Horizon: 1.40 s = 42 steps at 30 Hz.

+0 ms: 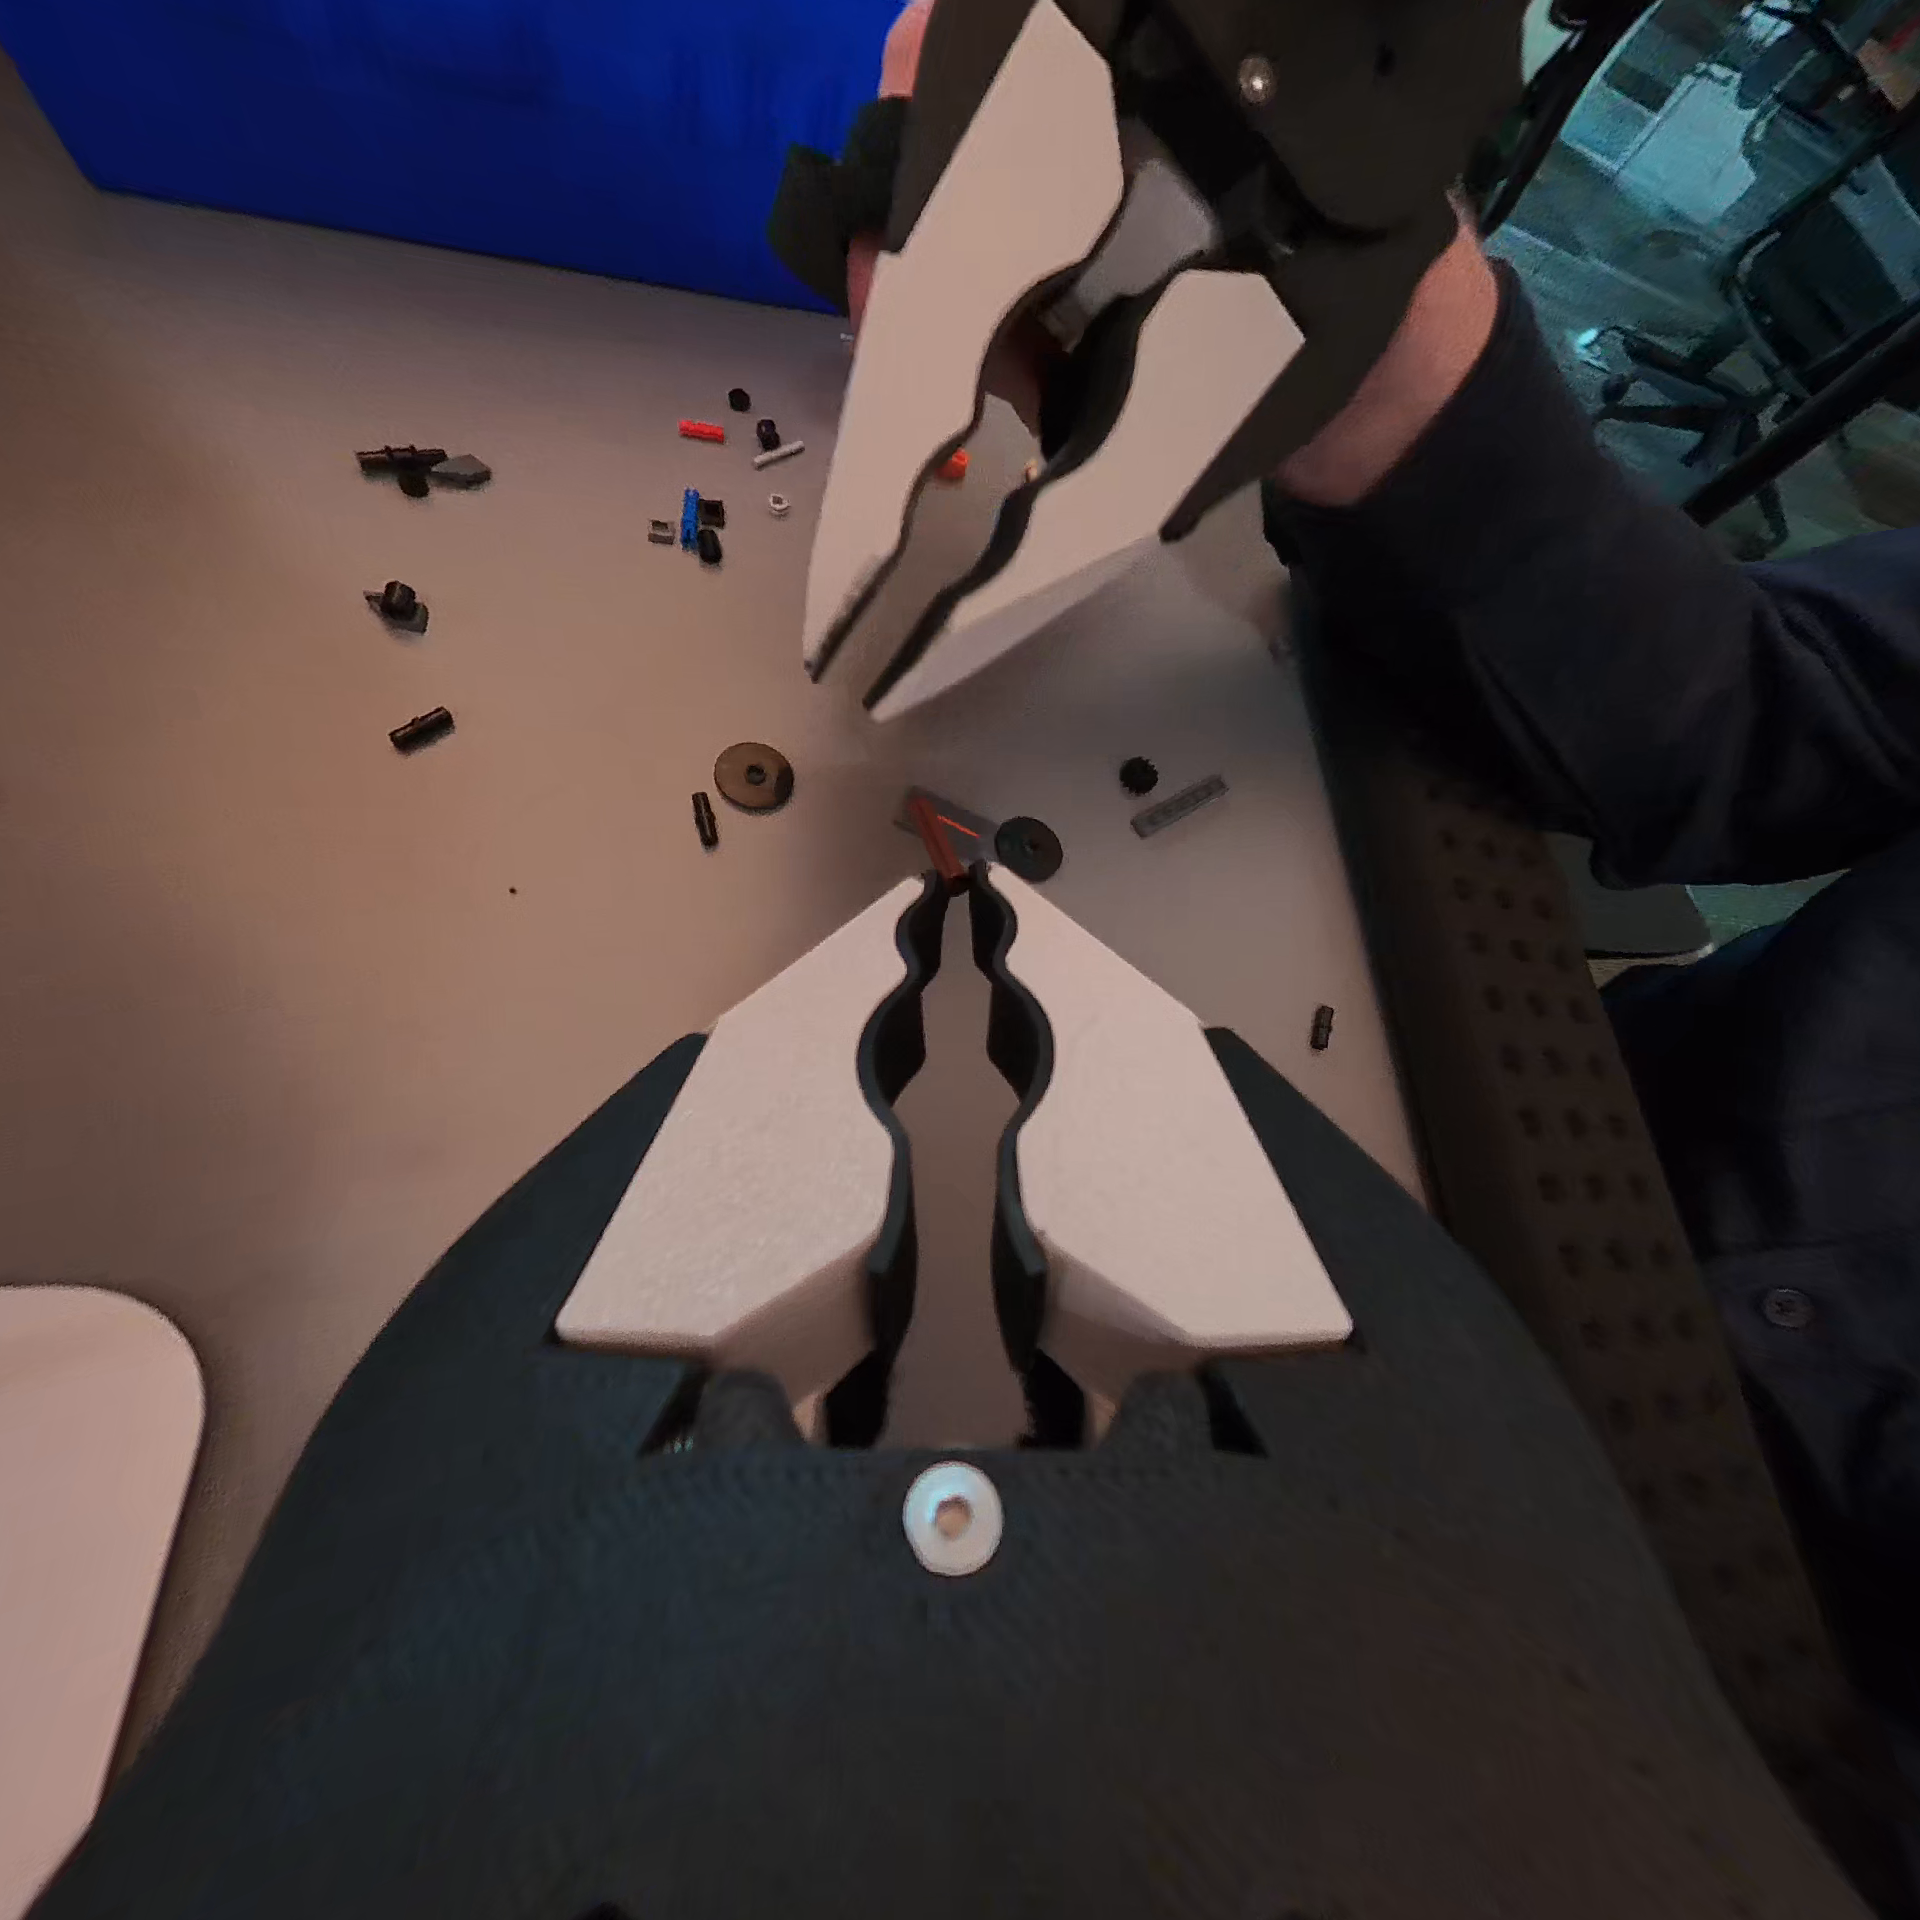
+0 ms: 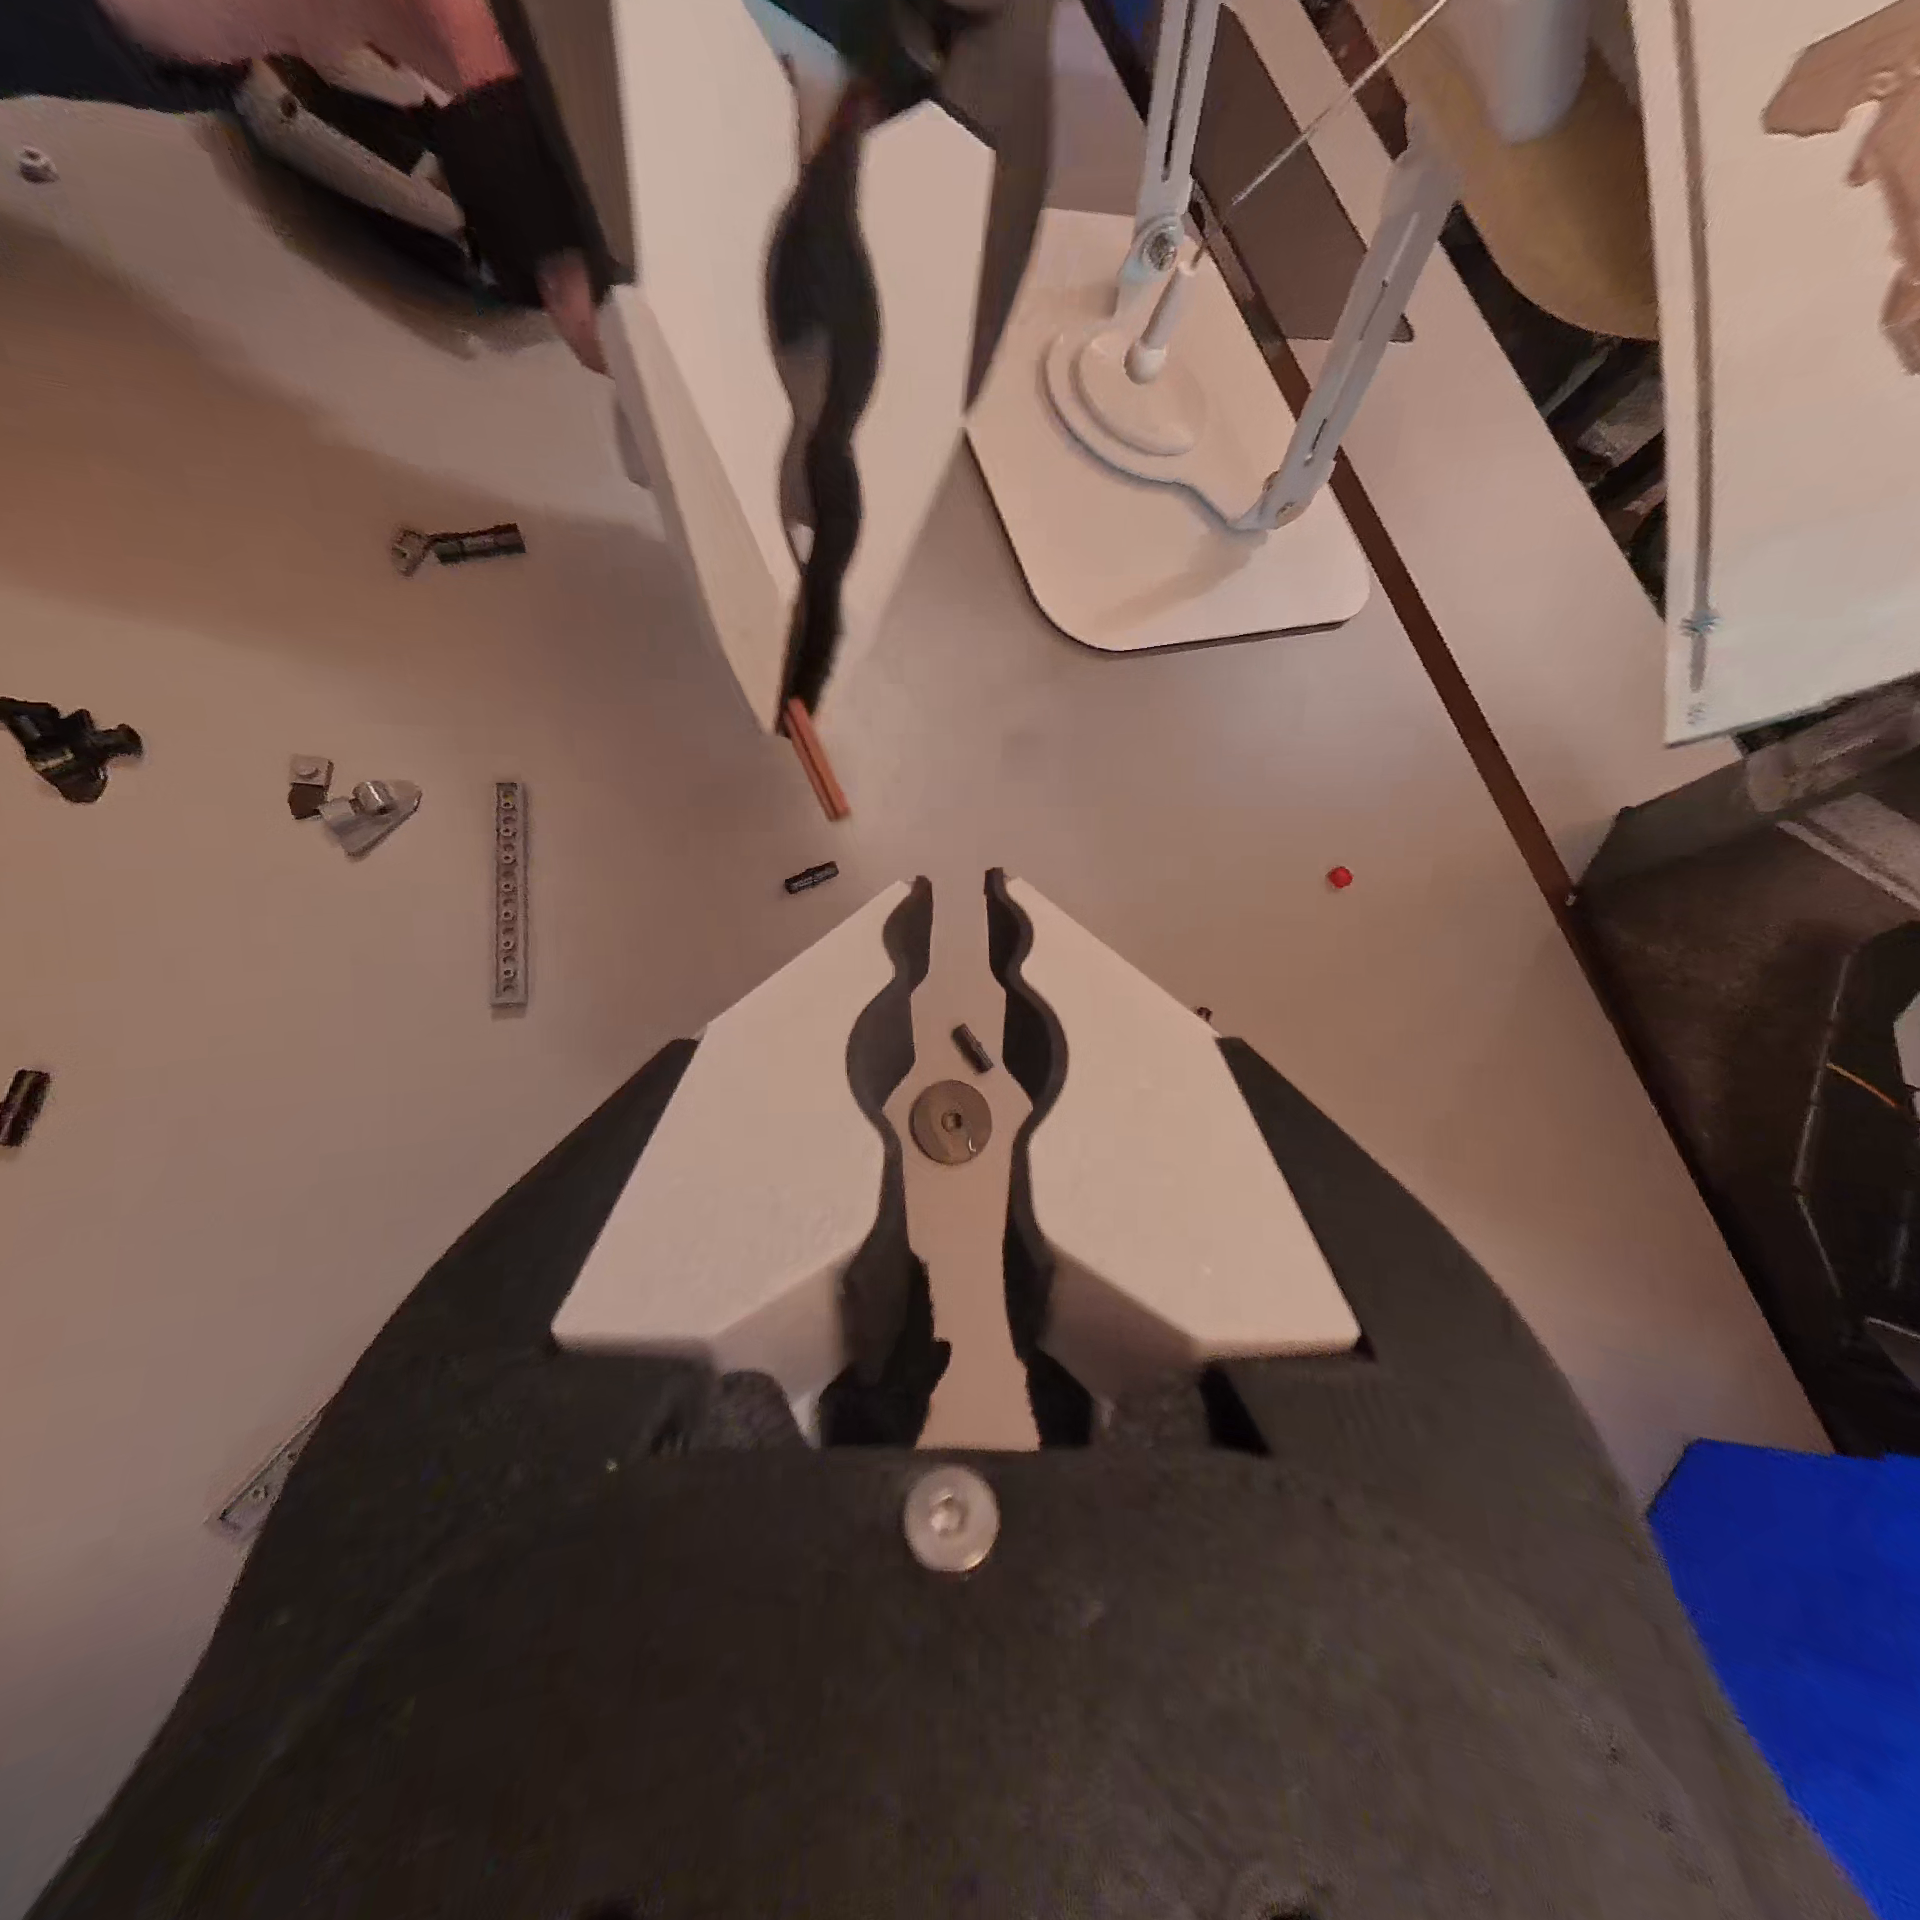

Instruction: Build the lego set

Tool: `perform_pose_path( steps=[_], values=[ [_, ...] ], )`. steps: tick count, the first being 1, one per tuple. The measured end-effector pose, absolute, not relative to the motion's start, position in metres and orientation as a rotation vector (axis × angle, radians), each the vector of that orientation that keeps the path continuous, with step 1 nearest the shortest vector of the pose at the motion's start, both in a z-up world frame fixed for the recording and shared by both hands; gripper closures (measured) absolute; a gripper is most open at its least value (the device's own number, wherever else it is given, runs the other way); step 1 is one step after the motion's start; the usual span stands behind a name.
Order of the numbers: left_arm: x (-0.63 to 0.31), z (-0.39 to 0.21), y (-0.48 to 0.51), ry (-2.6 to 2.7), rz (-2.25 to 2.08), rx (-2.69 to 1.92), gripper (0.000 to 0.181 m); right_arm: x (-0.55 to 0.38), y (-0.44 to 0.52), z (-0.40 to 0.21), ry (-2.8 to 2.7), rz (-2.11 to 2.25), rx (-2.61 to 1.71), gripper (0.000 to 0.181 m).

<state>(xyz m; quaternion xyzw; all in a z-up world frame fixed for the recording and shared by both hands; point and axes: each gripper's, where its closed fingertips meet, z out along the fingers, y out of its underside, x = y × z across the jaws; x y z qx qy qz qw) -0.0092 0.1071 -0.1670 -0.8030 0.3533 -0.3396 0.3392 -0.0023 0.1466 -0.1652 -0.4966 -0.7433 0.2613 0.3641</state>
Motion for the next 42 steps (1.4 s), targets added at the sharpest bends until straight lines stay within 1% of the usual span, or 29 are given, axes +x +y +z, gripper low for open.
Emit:
perform_pose_path(
  steps=[8,16,23,28,34,42],
  values=[
    [-0.036,-0.170,0.075,0.801,-0.782,-2.062,0.178,0.010,0.178,-0.150,-1.750,0.637,-1.355,0.172],
    [-0.047,-0.163,0.072,0.769,-0.728,-2.022,0.178,0.026,0.215,-0.154,-1.620,0.531,-1.487,0.172],
    [-0.074,-0.153,0.066,0.694,-0.663,-1.999,0.178,0.060,0.268,-0.111,-1.203,0.500,-1.551,0.165],
    [-0.097,-0.140,0.061,0.624,-0.628,-1.964,0.178,0.083,0.280,-0.086,-1.020,0.571,-1.529,0.165],
    [-0.114,-0.132,0.056,0.582,-0.578,-1.946,0.178,0.081,0.275,-0.078,-1.030,0.560,-1.486,0.166],
    [-0.153,-0.114,0.045,0.487,-0.488,-1.915,0.178,0.052,0.251,-0.082,-1.174,0.518,-1.407,0.166]
  ],
)
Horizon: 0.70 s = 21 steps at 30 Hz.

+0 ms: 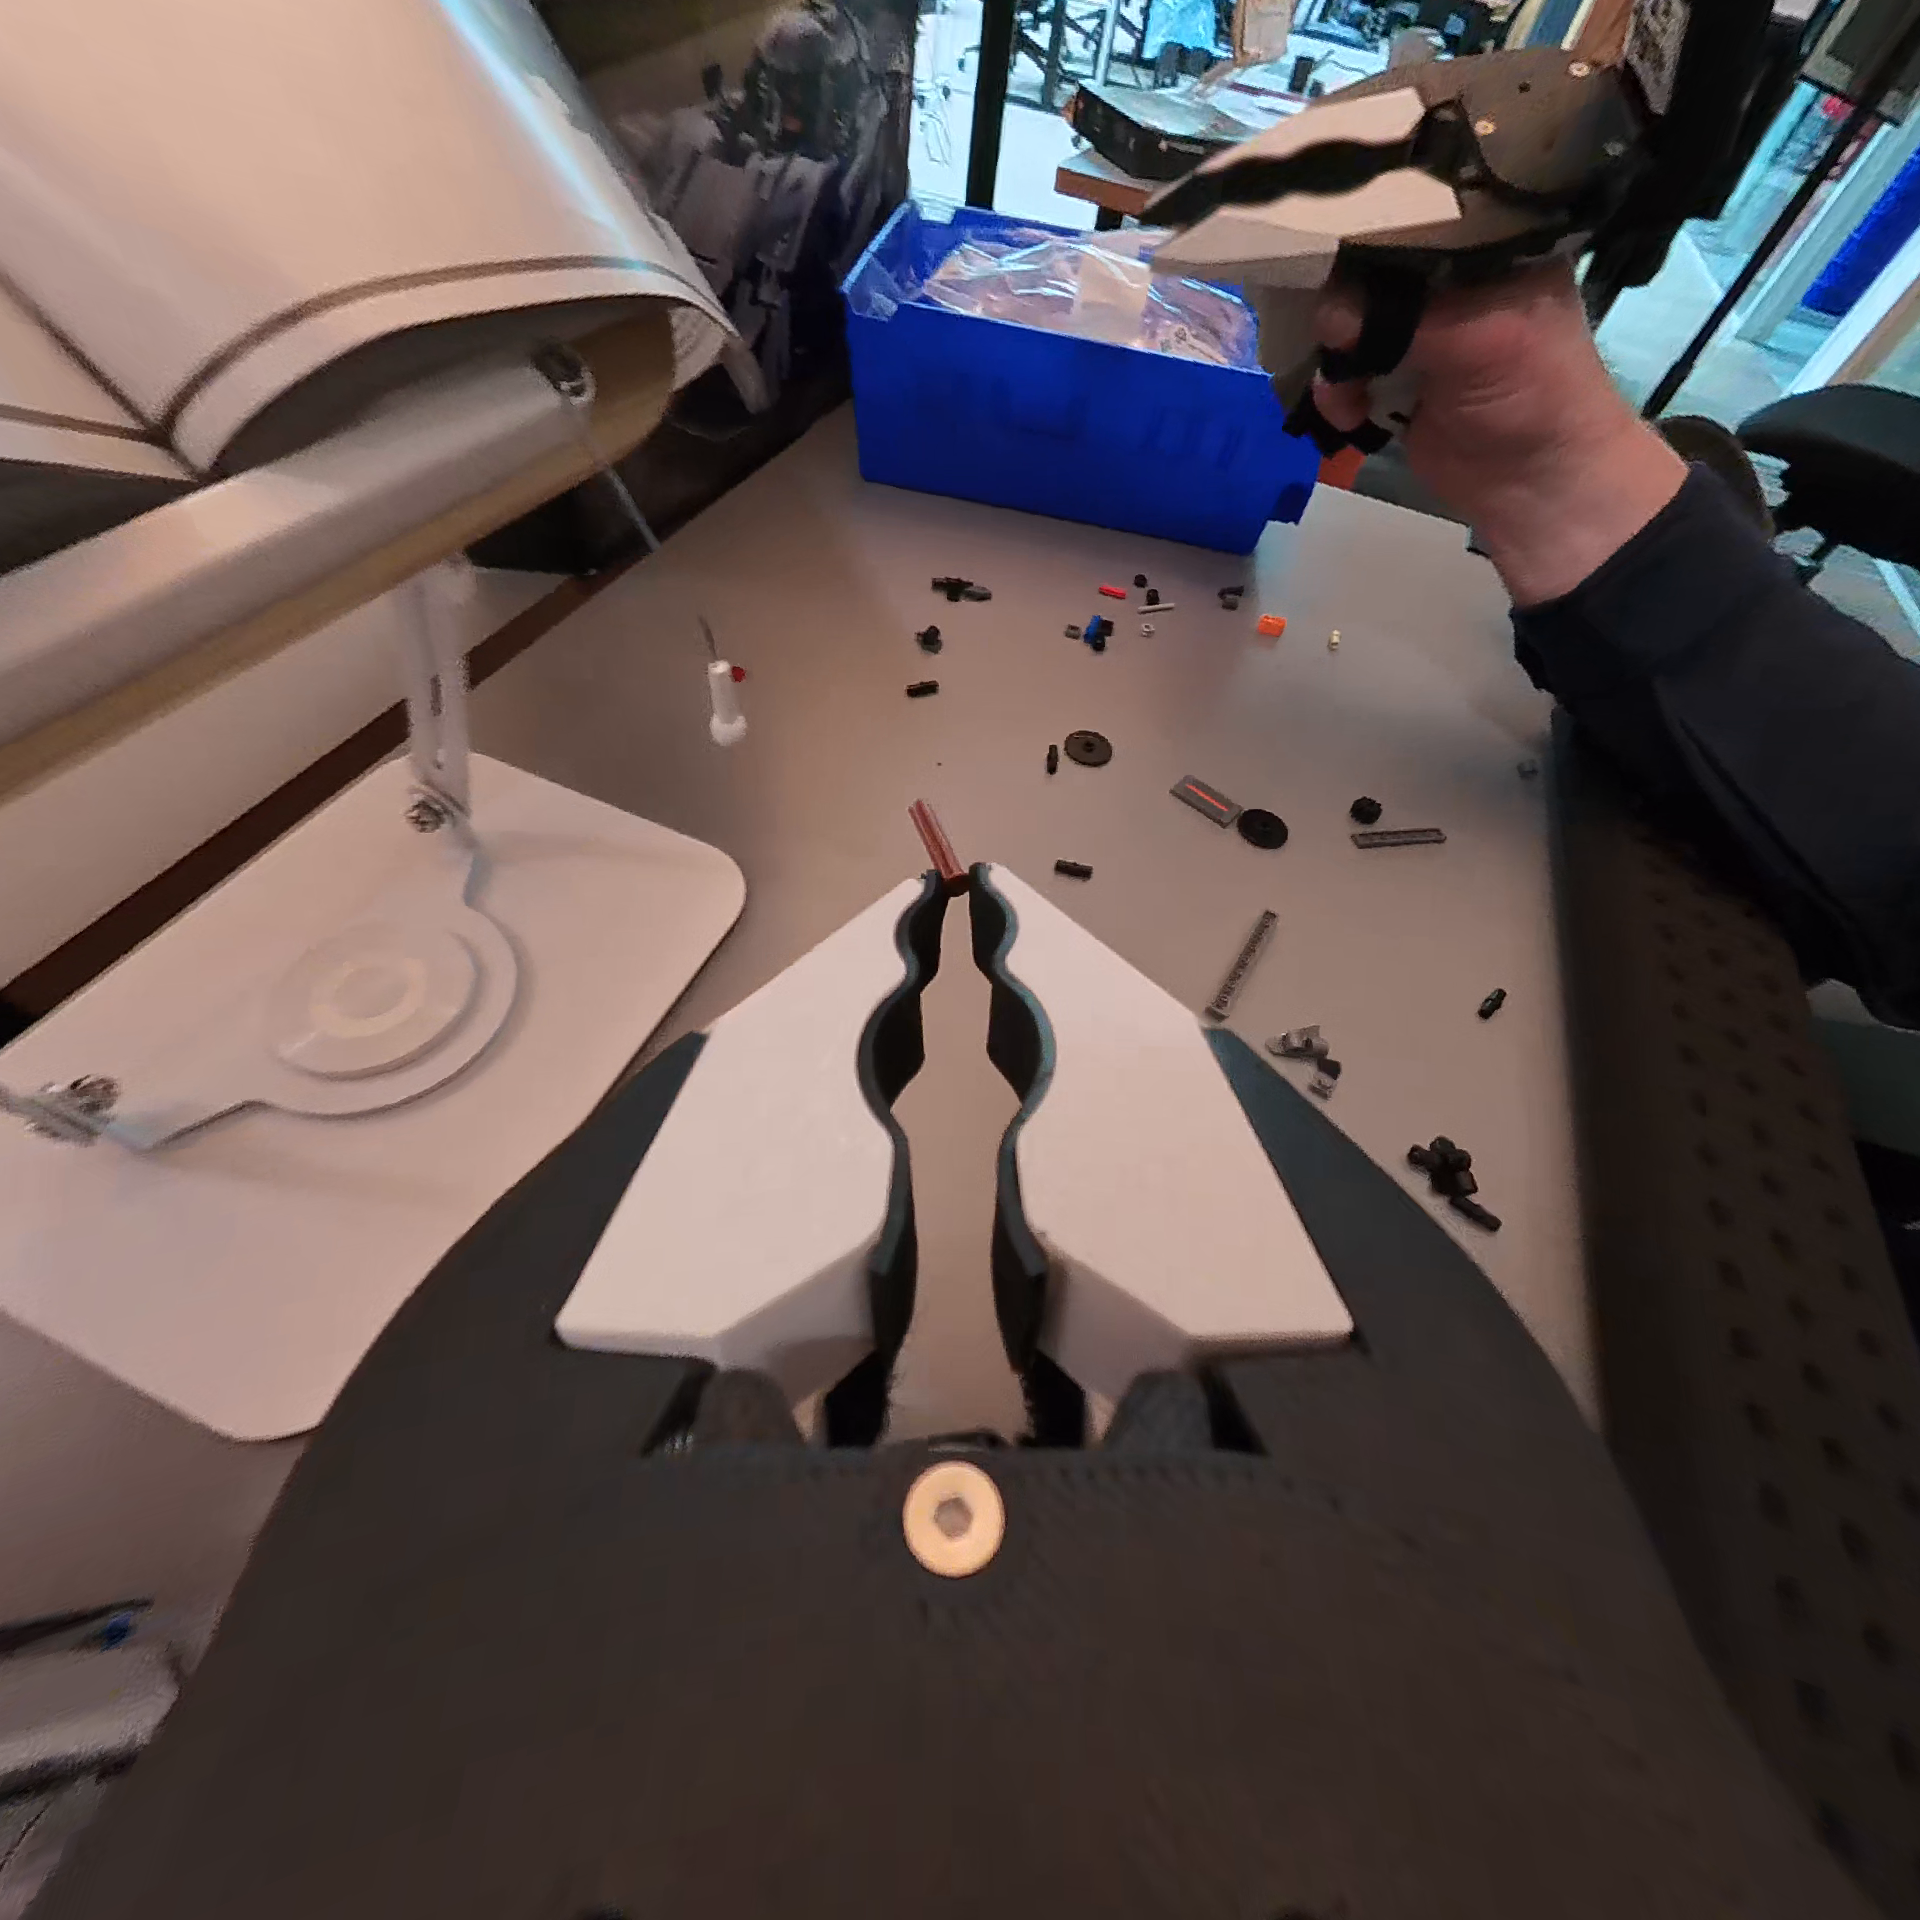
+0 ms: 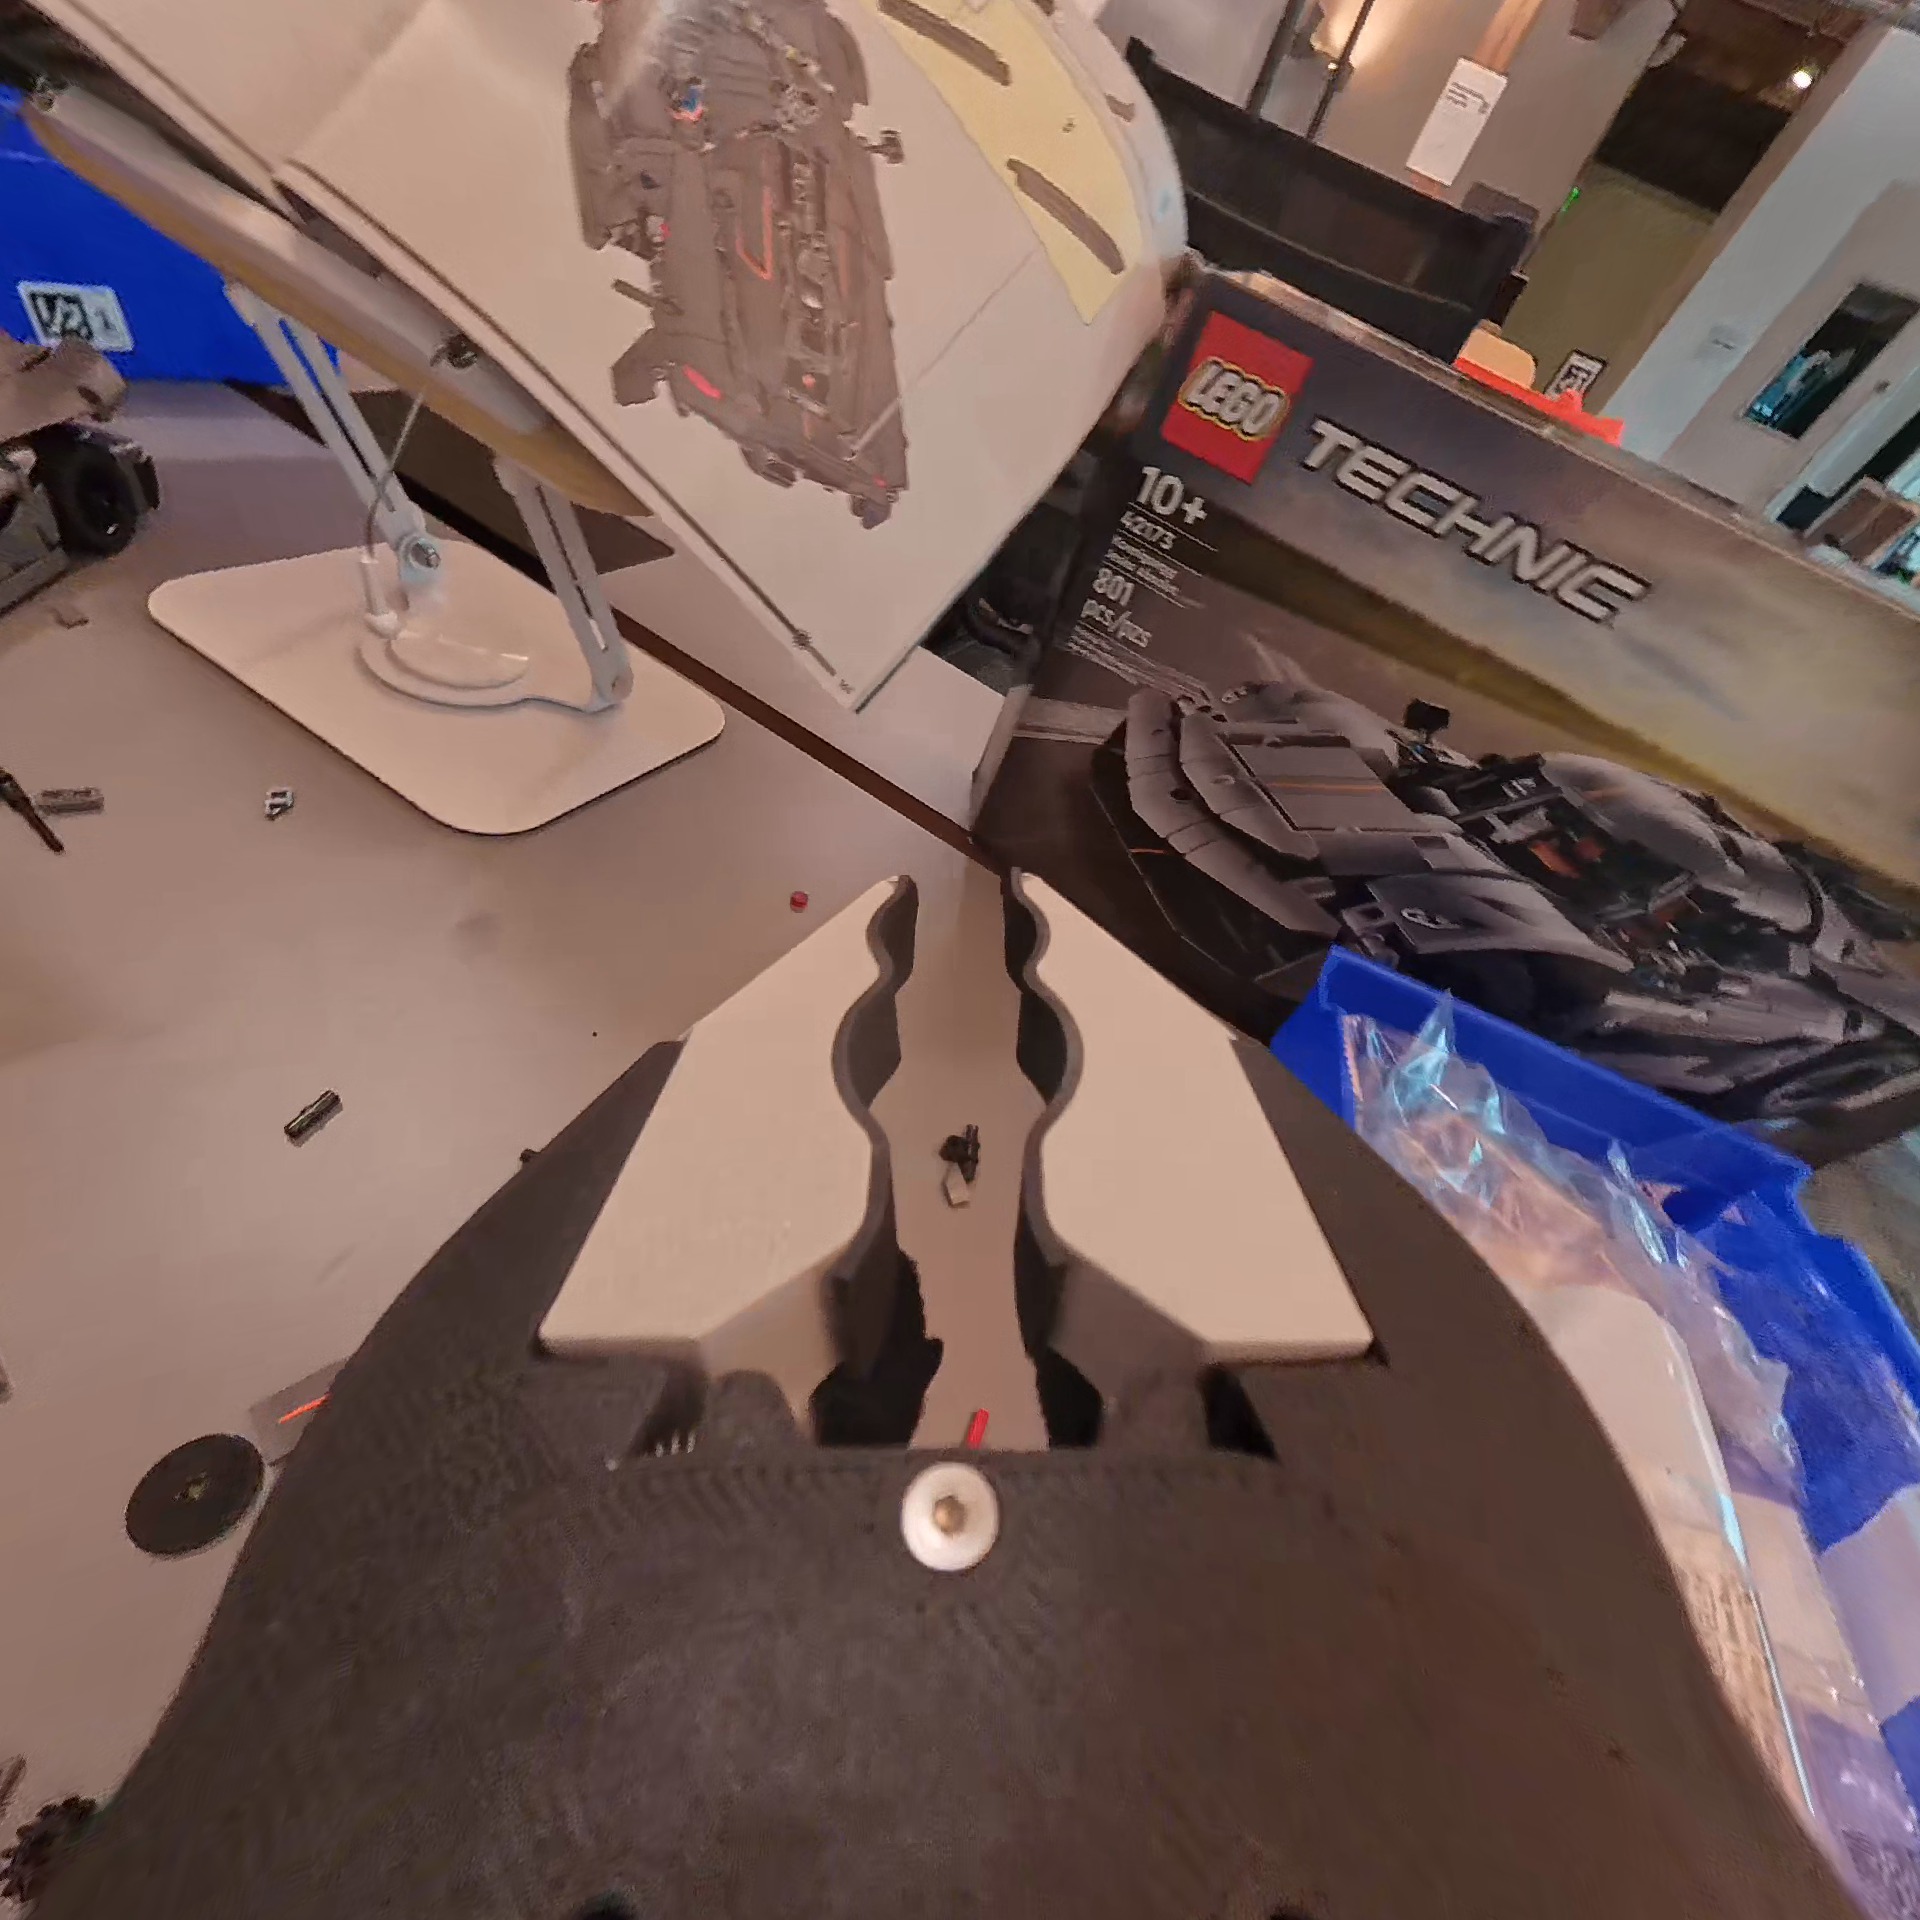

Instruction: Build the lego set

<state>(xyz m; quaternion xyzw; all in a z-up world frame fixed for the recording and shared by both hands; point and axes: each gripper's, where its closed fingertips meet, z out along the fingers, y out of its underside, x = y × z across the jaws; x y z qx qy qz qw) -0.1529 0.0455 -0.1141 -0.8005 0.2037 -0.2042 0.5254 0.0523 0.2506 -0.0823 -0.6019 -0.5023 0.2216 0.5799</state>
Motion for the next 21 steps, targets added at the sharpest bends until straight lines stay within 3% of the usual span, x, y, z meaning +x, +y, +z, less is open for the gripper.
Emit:
perform_pose_path(
  steps=[21],
  values=[
    [-0.180,-0.094,0.032,0.400,-0.453,-1.844,0.178,0.006,0.207,-0.114,-1.456,0.492,-1.346,0.164]
  ],
)
